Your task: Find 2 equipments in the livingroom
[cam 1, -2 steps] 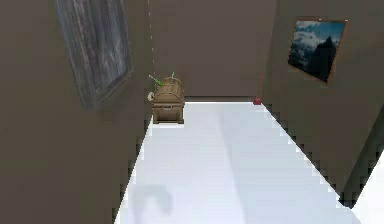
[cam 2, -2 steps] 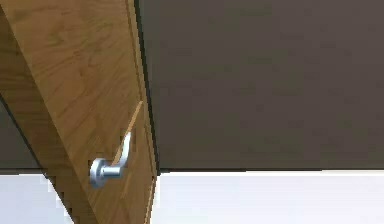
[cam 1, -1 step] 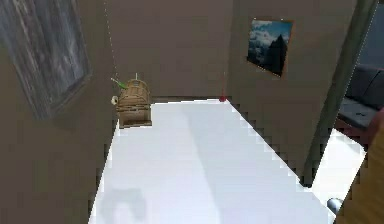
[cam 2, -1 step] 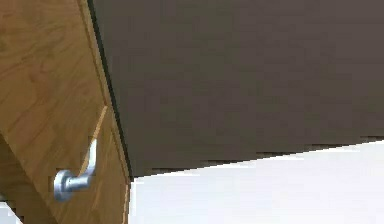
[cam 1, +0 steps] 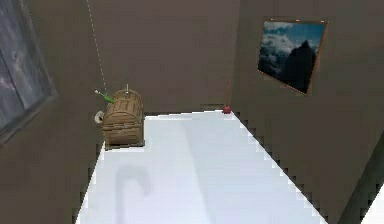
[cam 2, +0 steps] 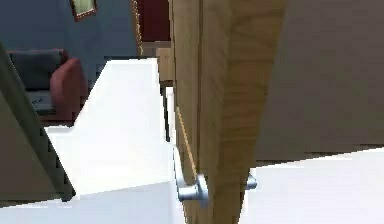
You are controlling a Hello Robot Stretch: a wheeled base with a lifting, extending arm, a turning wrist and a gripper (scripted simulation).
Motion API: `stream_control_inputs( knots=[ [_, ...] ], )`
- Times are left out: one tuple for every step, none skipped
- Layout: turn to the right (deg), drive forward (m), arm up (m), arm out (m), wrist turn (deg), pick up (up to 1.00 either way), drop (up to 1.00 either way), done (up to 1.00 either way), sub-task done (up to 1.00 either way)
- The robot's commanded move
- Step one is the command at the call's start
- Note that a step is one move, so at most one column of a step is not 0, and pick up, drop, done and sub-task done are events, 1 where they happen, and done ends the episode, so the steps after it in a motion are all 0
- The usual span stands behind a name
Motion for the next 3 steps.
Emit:
stream_control_inputs(
  knots=[
    [30.0, 0.0, 0.0, 0.0, 0.0, 0.0, 0.0, 0.0, 0.0],
    [0.0, 0.3, 0.0, 0.0, 0.0, 0.0, 0.0, 0.0, 0.0],
    [45.0, 0.0, 0.0, 0.0, 0.0, 0.0, 0.0, 0.0, 0.0]
  ],
)
